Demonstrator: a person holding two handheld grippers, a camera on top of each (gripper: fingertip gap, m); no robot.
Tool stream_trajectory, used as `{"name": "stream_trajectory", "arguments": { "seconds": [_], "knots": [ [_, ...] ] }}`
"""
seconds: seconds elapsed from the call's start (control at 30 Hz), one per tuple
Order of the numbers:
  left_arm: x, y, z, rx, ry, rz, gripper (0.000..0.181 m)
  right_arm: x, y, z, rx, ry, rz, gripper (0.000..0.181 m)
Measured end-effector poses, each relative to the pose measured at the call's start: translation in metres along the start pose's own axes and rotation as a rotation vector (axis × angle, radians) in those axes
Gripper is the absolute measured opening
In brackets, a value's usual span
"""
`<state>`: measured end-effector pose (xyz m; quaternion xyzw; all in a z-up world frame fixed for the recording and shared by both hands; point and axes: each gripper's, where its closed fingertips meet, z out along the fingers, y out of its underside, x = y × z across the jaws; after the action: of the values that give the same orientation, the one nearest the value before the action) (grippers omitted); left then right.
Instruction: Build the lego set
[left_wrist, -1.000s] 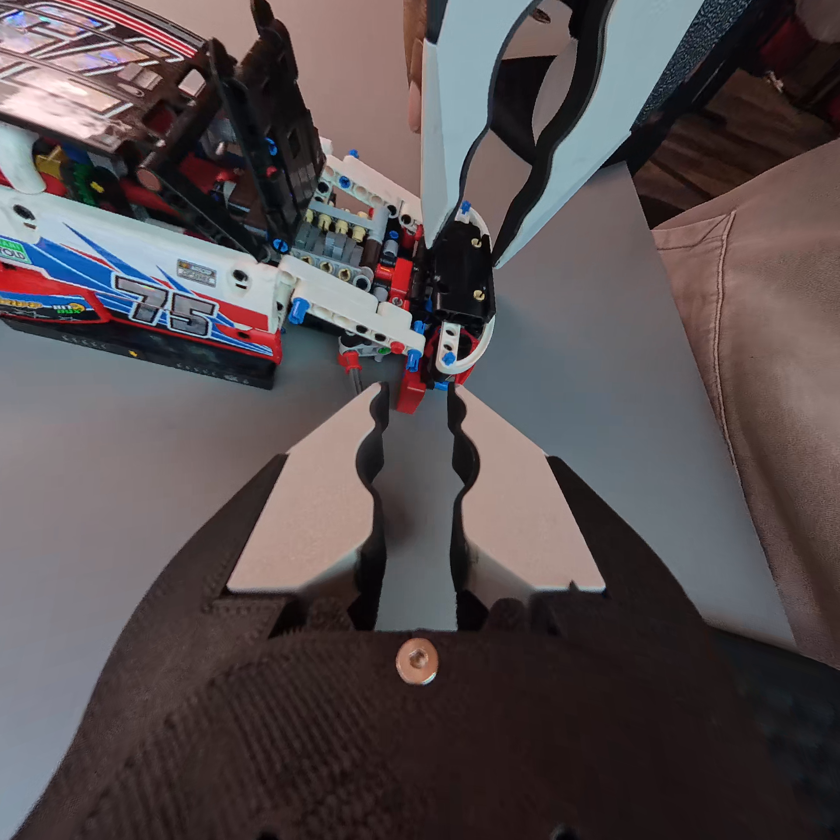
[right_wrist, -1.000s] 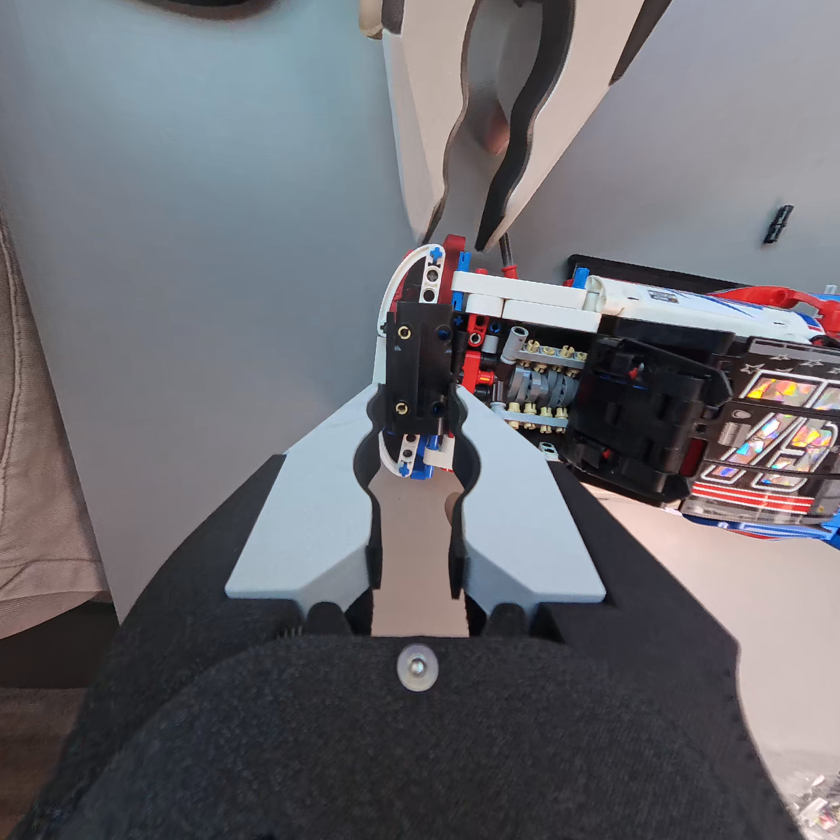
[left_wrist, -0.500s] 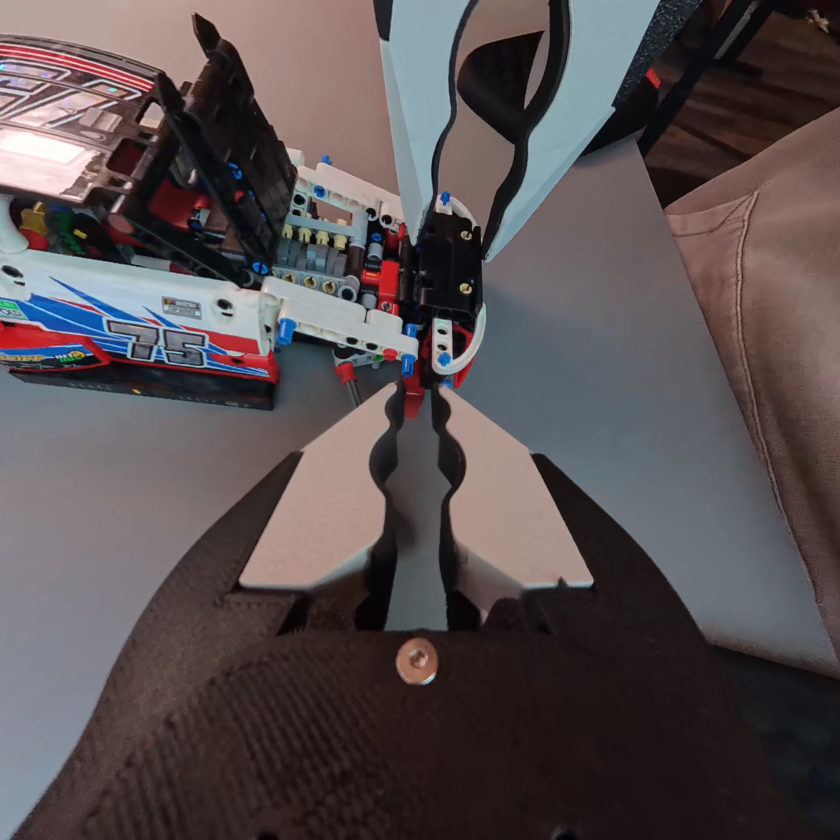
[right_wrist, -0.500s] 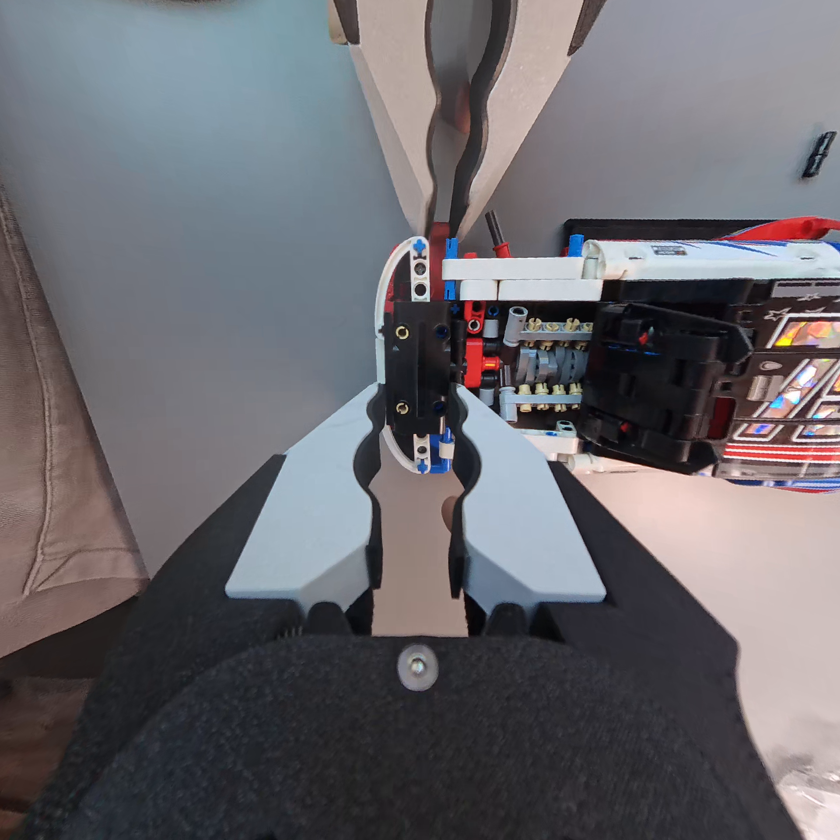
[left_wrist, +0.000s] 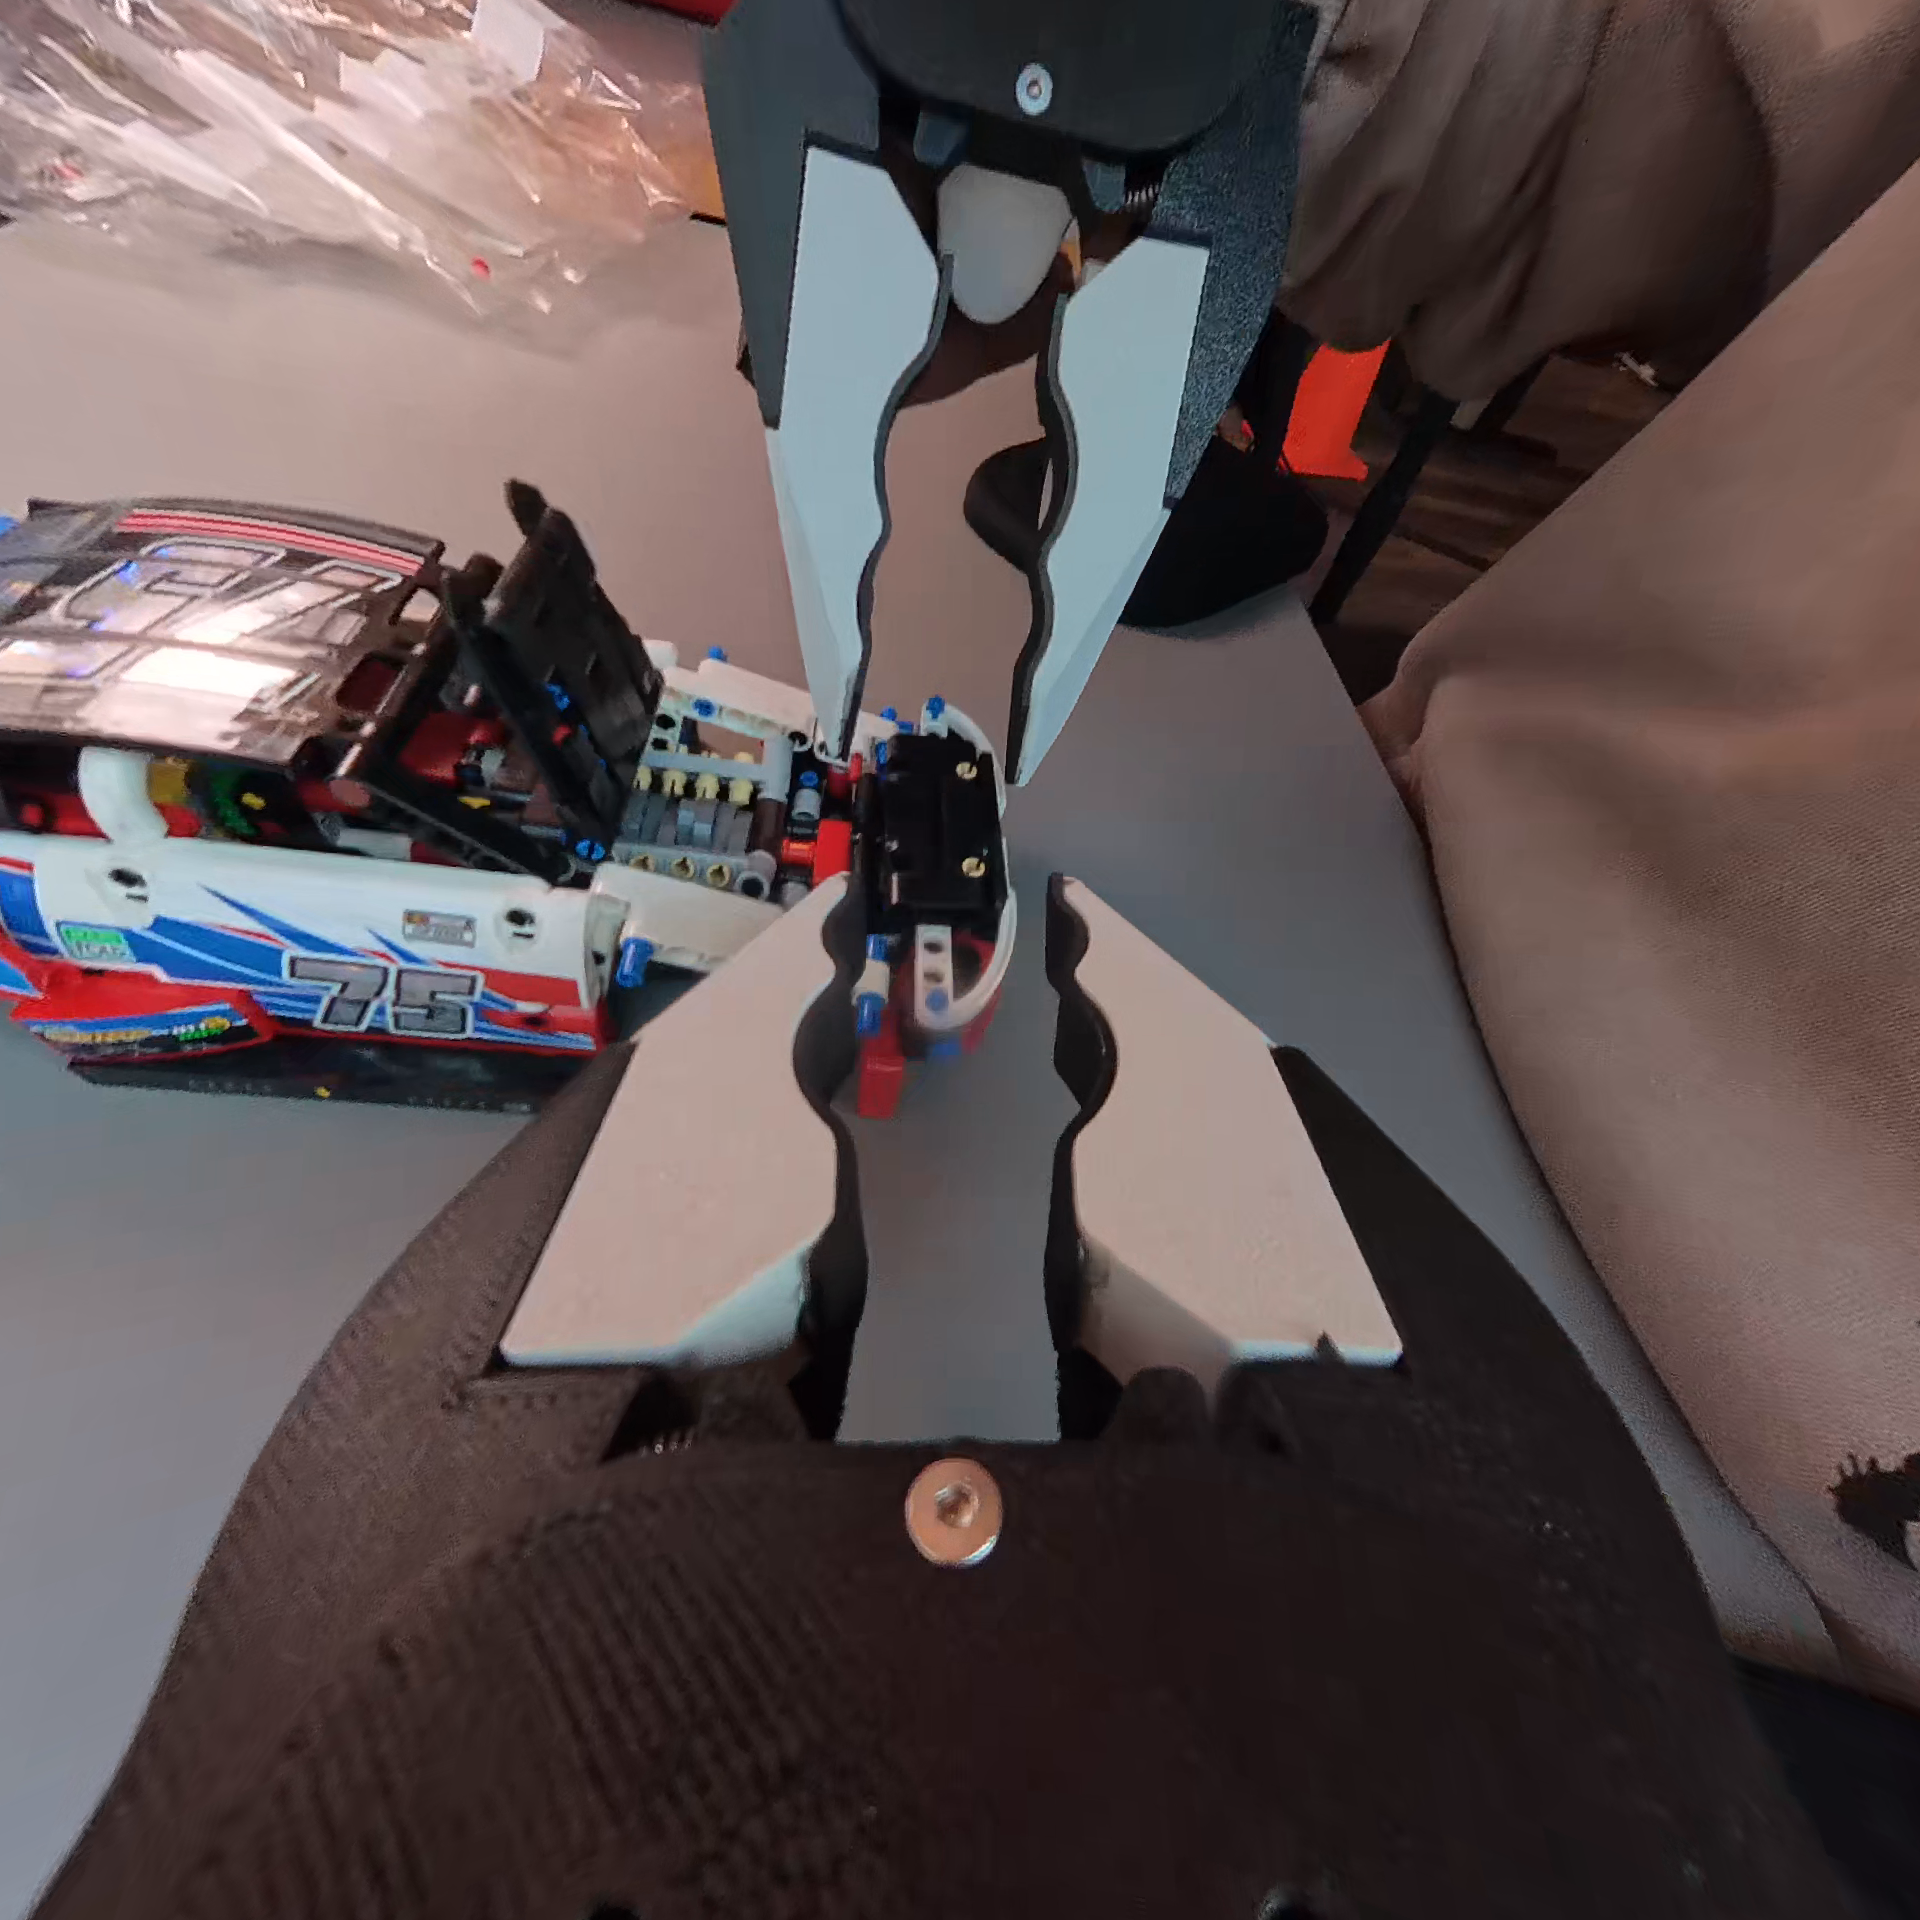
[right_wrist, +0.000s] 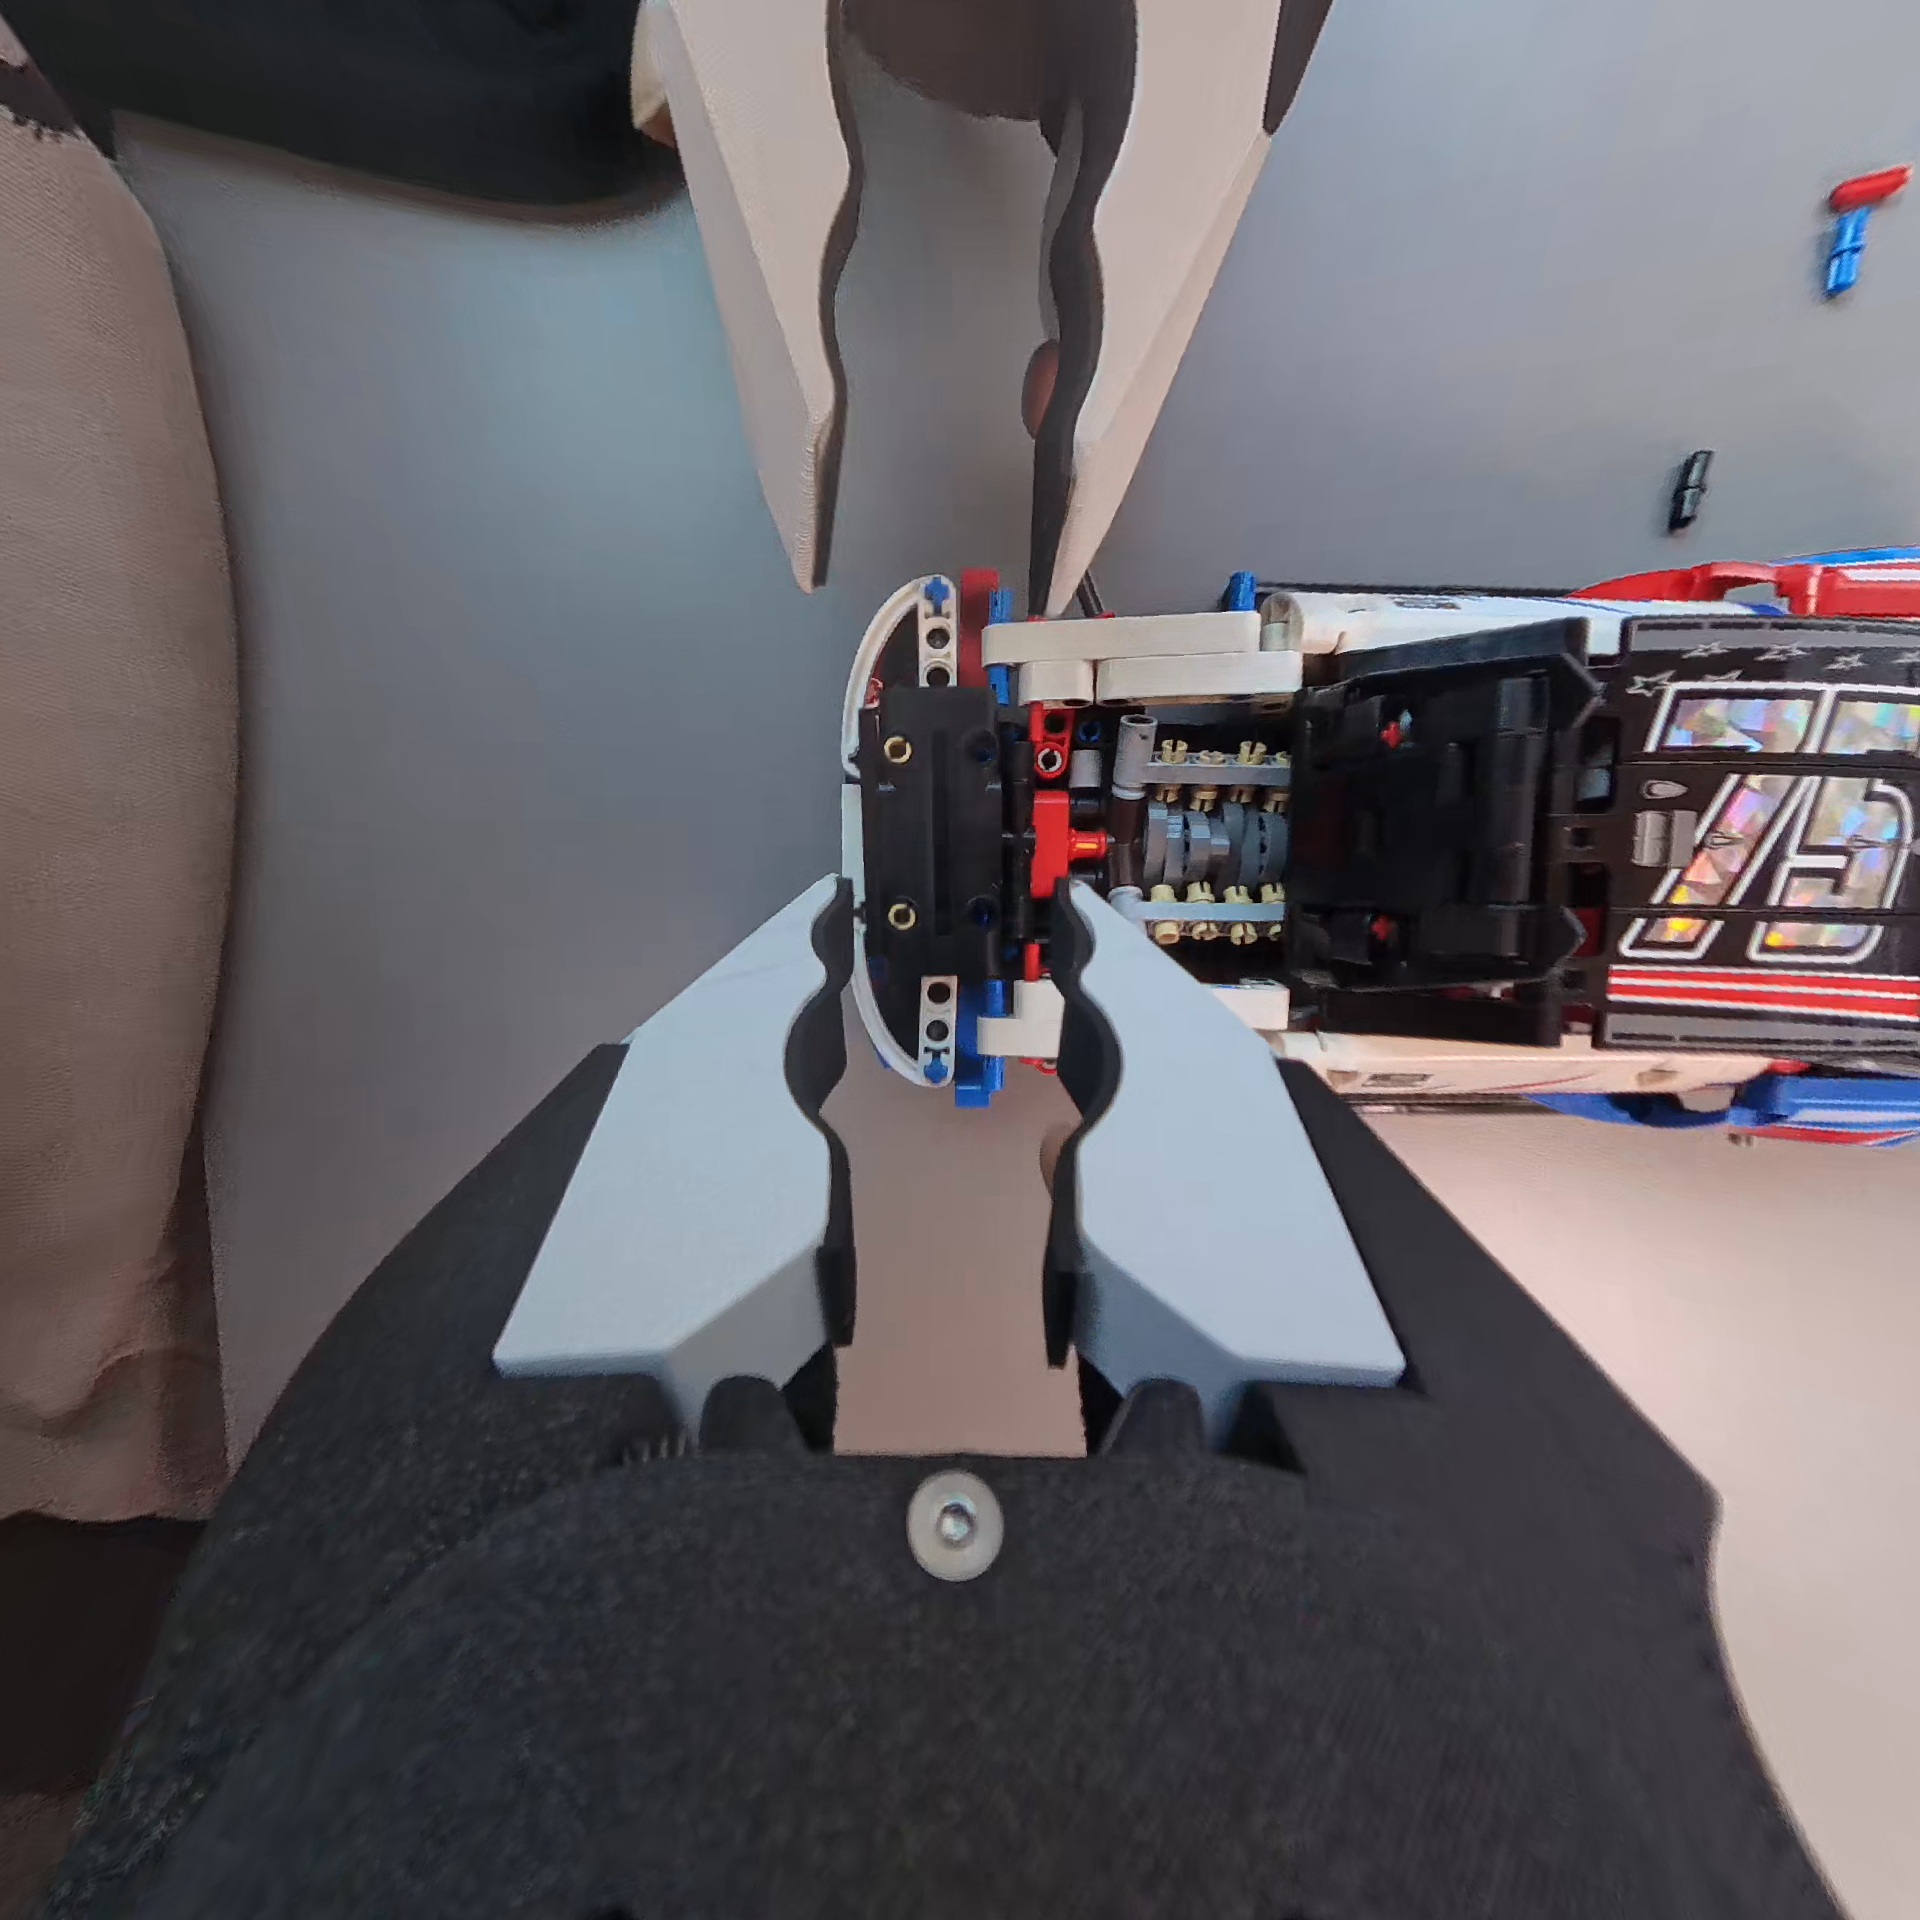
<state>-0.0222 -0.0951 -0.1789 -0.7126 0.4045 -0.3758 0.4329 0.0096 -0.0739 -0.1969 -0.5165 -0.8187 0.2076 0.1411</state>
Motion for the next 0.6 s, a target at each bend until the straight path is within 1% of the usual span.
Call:
{"name": "stream_trajectory", "arguments": {
  "seconds": [0.1,0.23,0.33,0.5,0.6],
  "knots": [
    [0.000,-0.003,0.009,-0.023,-0.031,0.038,0.033,0.000,0.006,-0.001,0.063,0.026,-0.025,0.031],
    [-0.003,0.001,0.018,-0.102,-0.050,0.082,0.031,-0.001,0.007,0.001,0.173,0.014,0.000,0.026],
    [-0.010,0.010,0.020,-0.178,-0.067,0.103,0.027,-0.002,0.008,0.002,0.234,0.002,0.015,0.024],
    [-0.015,0.009,0.019,-0.223,-0.073,0.094,0.019,-0.003,0.010,0.001,0.292,-0.014,0.043,0.024],
    [-0.011,0.003,0.017,-0.221,-0.045,0.067,0.021,-0.003,0.010,0.001,0.316,-0.019,0.069,0.024]
  ]
}}
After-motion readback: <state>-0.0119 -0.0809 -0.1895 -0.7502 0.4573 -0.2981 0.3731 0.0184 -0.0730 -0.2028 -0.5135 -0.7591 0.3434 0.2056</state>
